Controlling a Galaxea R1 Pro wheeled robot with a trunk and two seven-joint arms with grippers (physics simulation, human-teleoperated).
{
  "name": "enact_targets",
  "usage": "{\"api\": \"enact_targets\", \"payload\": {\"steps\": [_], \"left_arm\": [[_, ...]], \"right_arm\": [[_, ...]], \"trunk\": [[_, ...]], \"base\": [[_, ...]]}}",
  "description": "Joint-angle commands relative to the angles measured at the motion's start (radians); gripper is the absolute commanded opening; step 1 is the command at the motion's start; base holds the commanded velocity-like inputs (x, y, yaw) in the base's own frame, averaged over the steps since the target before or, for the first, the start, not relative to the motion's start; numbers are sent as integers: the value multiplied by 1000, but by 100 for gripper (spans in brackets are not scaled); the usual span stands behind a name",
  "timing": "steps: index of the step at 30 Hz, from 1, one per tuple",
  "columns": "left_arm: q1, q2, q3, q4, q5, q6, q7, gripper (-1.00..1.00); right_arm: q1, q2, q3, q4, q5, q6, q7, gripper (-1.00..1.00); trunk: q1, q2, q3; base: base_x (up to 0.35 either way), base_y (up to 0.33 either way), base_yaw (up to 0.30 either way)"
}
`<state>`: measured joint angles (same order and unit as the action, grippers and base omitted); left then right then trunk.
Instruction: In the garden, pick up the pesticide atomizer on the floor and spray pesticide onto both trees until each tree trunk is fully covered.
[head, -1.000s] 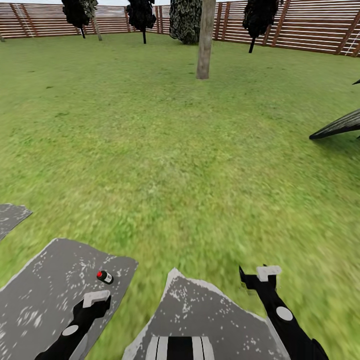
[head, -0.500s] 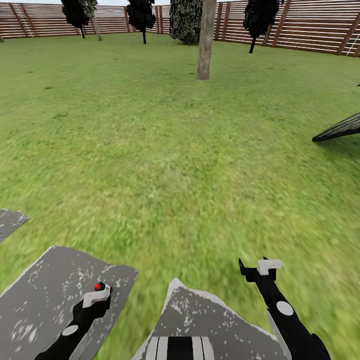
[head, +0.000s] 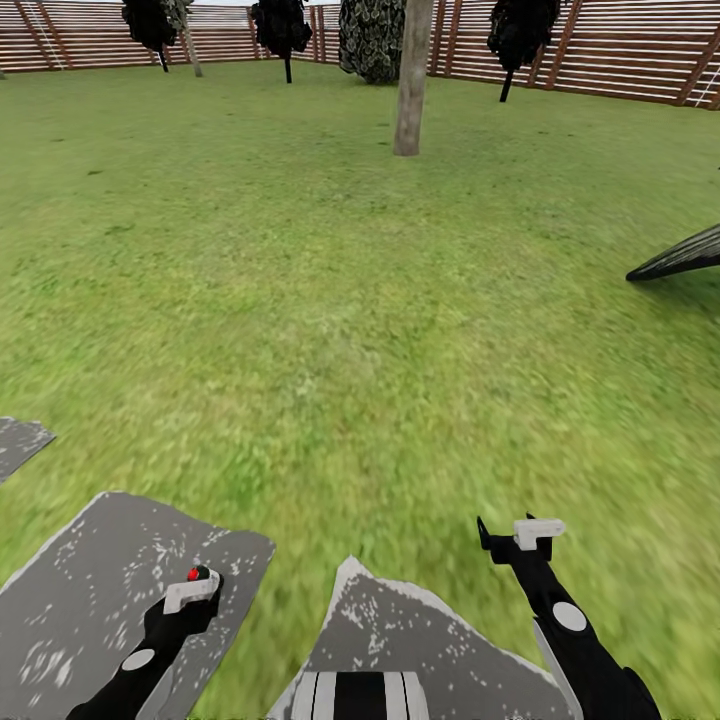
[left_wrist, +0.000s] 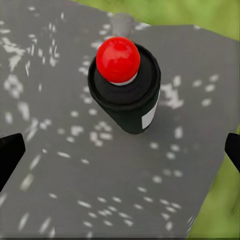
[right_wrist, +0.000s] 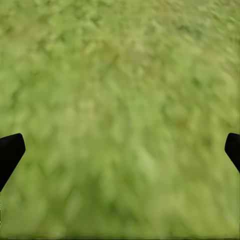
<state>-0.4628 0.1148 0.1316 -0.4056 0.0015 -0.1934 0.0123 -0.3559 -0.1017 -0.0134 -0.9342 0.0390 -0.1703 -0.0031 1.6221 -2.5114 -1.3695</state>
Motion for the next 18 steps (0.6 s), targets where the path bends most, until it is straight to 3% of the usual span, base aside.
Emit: {"api": "enact_targets", "payload": {"steps": [1, 13, 18], "left_arm": [[0, 0, 0, -2, 0, -1, 0, 100], [0, 1, 0, -38, -2, -3, 0, 100], [0, 0, 0, -57, -21, -3, 0, 100]], "right_arm": [[0, 0, 0, 0, 0, 0, 0, 100], [0, 1, 0, 2, 1, -1, 0, 100], [0, 1, 0, 2, 1, -1, 0, 100]], "trunk": [[0, 0, -4], [1, -1, -17], [3, -2, -40]], "base": [[0, 0, 0], [0, 0, 0], [0, 0, 0]]}}
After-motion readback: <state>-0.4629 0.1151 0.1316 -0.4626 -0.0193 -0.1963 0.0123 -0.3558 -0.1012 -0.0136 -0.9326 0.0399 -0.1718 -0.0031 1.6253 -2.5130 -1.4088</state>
